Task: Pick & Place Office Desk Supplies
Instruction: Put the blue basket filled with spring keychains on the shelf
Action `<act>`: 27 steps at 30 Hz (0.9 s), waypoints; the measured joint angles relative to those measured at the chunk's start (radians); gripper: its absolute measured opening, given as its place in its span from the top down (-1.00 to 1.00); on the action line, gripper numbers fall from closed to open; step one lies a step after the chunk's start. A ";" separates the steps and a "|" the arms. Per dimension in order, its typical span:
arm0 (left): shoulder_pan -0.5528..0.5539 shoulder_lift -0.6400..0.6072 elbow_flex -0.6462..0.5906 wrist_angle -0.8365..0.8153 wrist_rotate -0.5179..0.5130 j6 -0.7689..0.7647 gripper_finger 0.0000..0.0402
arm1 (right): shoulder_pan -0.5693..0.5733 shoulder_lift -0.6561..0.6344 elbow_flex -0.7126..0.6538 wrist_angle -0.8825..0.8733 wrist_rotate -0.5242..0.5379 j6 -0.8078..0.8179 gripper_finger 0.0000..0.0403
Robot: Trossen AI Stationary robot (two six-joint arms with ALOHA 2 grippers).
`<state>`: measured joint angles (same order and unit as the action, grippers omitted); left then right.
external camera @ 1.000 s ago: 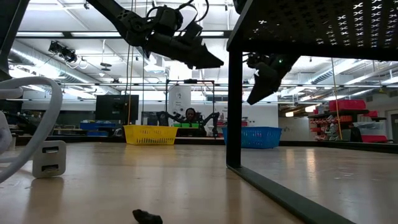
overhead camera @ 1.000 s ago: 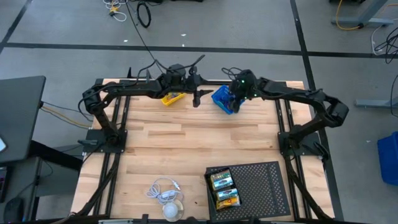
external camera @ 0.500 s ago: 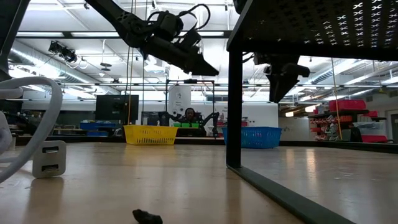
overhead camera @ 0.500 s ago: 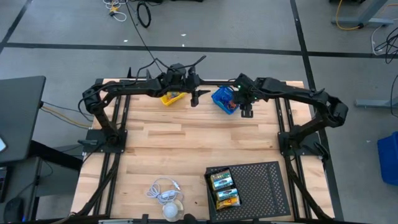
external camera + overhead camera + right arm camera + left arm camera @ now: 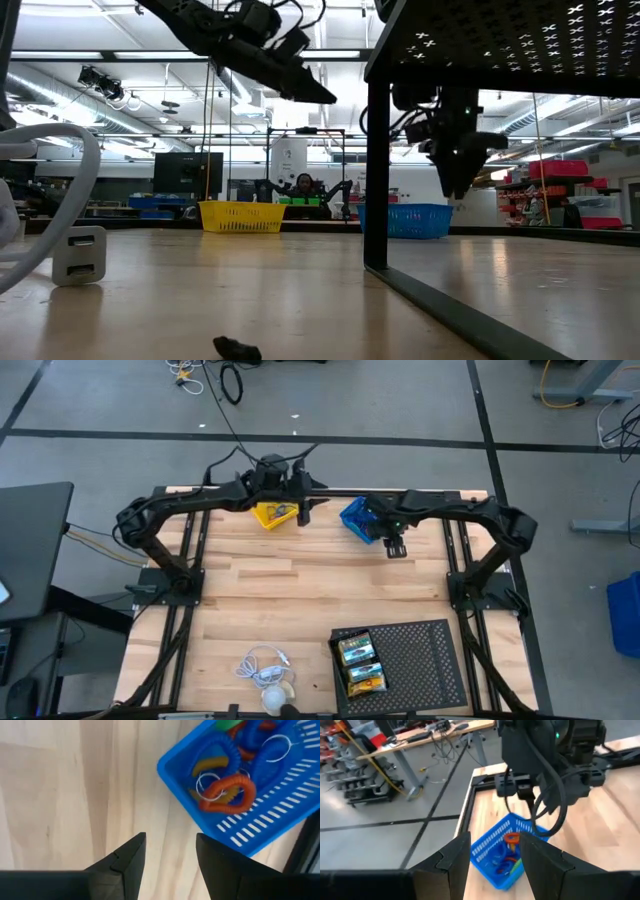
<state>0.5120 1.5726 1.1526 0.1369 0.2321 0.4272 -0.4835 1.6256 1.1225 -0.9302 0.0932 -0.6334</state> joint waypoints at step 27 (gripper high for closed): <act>0.176 -0.128 -0.009 -0.171 -0.047 0.054 0.12 | -0.002 0.145 0.148 -0.105 0.046 -0.087 0.09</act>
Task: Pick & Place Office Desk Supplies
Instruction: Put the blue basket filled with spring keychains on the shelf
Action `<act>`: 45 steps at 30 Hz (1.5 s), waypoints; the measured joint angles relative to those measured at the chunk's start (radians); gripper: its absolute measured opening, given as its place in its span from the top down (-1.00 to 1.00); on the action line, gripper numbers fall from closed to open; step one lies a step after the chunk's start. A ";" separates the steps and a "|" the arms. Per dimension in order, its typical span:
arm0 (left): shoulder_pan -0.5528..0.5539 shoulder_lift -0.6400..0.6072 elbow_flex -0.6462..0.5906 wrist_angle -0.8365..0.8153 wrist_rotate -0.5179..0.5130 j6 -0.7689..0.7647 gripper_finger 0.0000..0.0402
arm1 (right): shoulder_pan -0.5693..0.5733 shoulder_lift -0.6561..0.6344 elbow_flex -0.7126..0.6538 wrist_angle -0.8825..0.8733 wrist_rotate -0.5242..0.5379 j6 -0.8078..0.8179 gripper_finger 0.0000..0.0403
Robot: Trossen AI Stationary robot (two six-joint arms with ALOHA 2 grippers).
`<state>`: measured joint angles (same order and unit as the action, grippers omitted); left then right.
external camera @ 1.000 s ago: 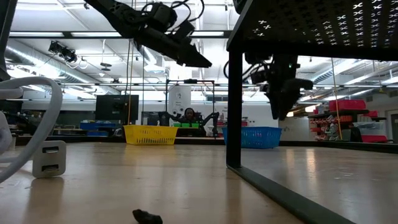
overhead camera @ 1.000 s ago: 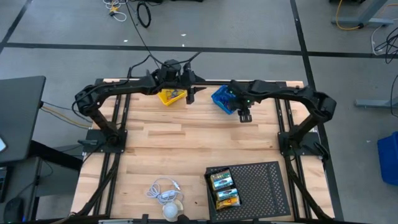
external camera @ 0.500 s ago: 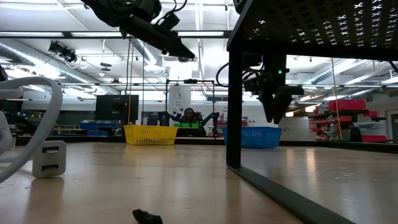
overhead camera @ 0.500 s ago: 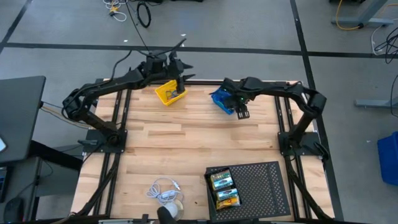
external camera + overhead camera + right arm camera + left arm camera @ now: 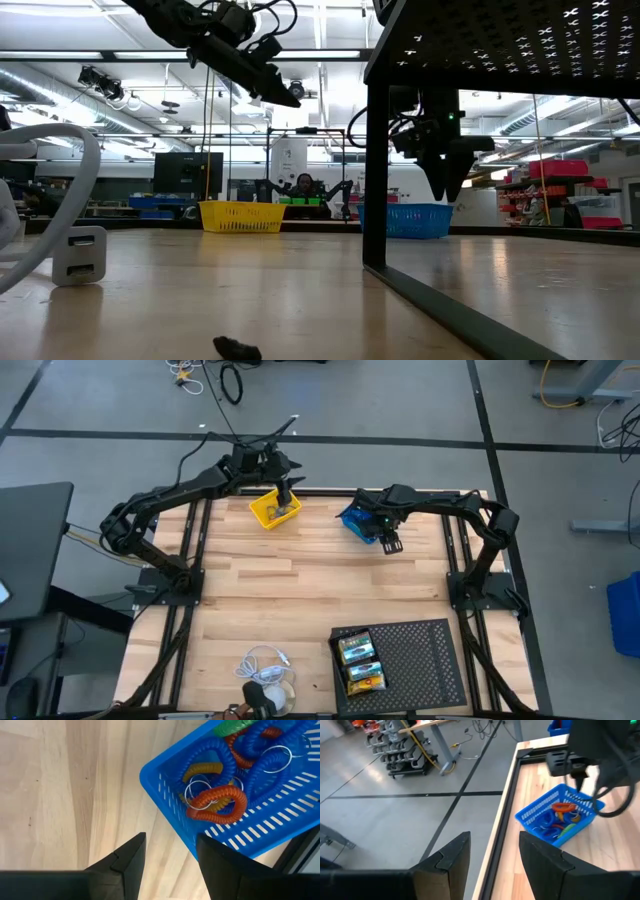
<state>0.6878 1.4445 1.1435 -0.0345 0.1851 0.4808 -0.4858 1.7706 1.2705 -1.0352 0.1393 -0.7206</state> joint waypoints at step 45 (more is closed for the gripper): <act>0.001 0.001 -0.001 -0.053 0.026 0.006 0.12 | 0.123 0.112 0.000 0.053 0.286 0.174 0.97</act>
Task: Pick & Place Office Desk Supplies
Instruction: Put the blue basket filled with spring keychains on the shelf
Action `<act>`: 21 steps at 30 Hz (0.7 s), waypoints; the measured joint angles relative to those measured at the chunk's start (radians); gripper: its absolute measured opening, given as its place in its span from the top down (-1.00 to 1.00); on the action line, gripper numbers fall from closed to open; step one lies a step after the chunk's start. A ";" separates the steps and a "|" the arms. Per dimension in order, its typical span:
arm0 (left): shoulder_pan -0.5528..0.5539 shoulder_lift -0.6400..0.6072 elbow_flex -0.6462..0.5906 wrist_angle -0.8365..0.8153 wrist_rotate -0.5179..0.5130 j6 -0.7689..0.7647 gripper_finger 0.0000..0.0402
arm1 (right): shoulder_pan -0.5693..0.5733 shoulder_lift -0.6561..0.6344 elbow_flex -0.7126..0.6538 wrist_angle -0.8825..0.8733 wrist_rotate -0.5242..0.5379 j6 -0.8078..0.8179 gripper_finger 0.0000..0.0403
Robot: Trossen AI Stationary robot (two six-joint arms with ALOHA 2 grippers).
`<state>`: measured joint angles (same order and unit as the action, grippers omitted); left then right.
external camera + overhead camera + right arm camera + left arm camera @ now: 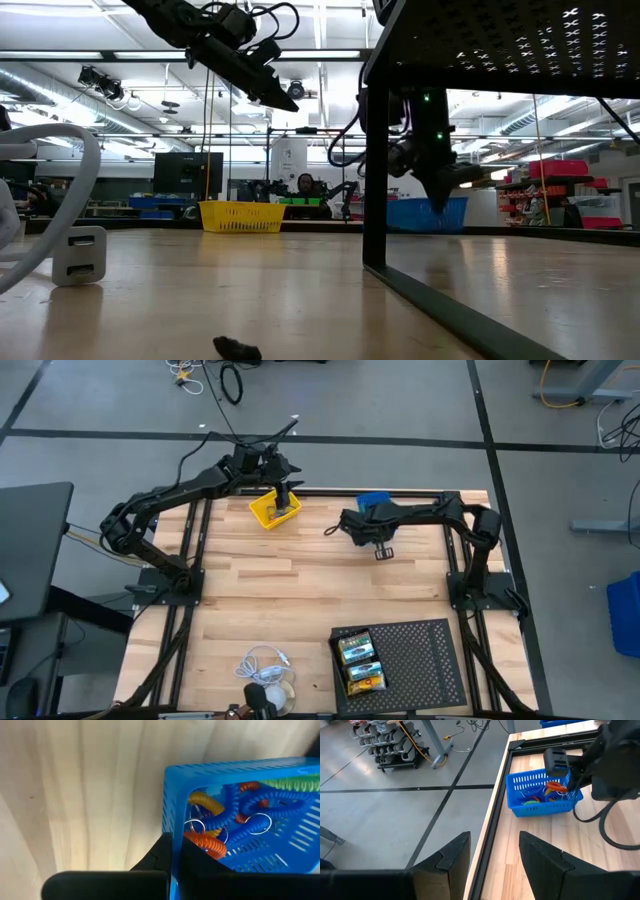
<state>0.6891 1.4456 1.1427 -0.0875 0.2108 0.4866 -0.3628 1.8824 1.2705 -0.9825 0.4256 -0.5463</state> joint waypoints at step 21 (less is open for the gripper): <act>0.000 0.000 0.000 0.001 0.000 -0.038 0.12 | 0.132 -0.071 0.000 -0.089 0.251 0.381 0.97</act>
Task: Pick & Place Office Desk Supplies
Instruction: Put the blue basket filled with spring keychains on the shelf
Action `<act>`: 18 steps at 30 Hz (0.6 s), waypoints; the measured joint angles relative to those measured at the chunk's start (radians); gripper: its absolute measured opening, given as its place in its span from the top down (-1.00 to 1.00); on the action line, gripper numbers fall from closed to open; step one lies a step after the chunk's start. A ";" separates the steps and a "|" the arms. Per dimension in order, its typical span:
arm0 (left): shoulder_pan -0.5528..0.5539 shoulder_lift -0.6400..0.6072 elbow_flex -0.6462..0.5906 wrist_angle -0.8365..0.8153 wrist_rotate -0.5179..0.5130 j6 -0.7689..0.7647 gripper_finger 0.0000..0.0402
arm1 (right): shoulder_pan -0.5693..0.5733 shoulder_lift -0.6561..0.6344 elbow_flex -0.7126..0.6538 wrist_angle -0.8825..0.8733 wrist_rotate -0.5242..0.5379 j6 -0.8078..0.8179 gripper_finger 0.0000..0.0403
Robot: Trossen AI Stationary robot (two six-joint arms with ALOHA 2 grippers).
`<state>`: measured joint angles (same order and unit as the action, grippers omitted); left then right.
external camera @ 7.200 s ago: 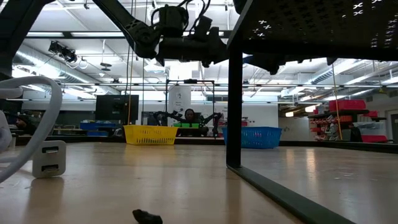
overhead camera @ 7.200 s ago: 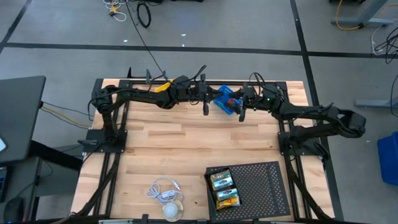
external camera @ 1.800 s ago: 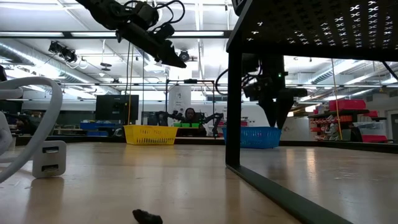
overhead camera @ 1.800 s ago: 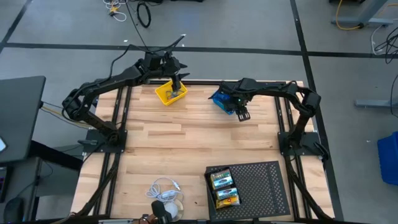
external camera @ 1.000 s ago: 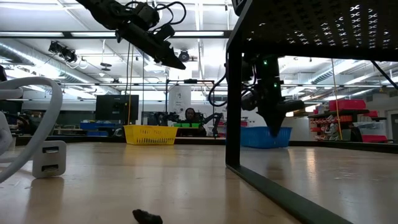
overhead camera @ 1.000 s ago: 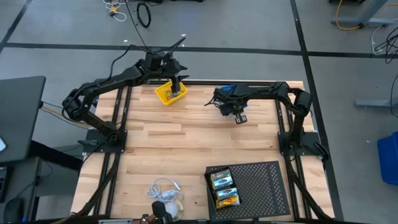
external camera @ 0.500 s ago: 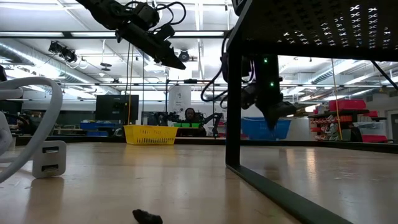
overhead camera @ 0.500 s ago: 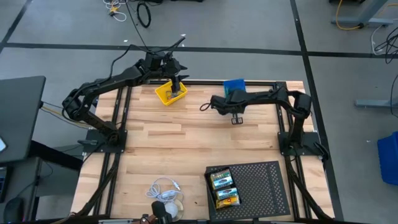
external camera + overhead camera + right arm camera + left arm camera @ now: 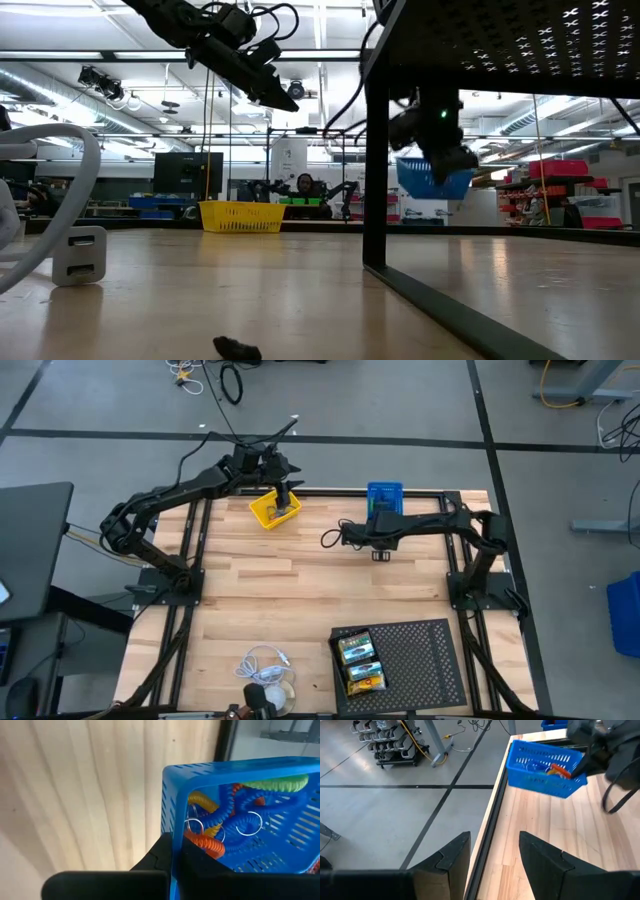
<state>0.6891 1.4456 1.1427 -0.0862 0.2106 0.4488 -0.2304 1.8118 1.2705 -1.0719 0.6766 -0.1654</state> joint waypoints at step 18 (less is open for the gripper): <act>-0.003 0.000 0.000 -0.005 0.010 -0.042 0.12 | 0.291 -0.146 0.209 -0.502 0.038 0.437 0.97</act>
<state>0.6865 1.4456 1.1427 -0.0917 0.2207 0.4065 0.0608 1.6660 1.4798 -1.5735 0.7141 0.2719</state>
